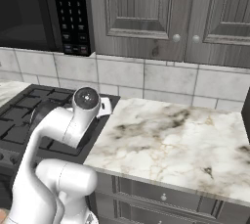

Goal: Take 2 condiments from the cabinet and move them on the counter near the stove.Make sure the condiments are lined up with each other, next to each other.

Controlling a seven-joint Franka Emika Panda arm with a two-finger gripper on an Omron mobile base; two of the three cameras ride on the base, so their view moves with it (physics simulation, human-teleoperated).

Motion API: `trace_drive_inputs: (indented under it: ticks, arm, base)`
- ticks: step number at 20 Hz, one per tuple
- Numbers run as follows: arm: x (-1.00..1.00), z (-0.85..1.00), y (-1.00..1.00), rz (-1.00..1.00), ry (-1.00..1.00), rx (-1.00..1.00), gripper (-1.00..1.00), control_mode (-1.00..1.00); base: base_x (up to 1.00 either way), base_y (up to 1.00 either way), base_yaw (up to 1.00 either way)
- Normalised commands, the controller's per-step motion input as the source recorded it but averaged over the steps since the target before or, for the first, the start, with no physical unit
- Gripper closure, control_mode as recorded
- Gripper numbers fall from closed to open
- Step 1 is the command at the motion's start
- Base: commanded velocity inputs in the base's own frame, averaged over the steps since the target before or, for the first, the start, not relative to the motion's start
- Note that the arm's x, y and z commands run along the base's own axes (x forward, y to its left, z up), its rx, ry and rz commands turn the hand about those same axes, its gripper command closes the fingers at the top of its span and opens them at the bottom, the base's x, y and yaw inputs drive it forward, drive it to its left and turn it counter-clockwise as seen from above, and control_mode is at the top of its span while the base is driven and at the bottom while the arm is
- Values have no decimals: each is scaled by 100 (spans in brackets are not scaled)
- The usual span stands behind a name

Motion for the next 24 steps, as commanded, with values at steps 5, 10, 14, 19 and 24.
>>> trace_drive_inputs:
  ticks: [5, 10, 14, 19, 24]
  arm:
    - [10, -22, -34, 0, 1, 0, 100, -100]
    - [20, -24, -40, 4, 0, 0, 100, -100]
    - [34, -31, -36, 7, 0, 0, 100, -100]
    - [40, -31, -19, 8, 0, 0, 100, -100]
    - [43, -38, -10, 12, 2, 0, 100, -100]
  base:
    - [0, 0, 0]
    - [0, 0, 0]
    - [0, 0, 0]
    - [0, 0, 0]
    - [0, 0, 0]
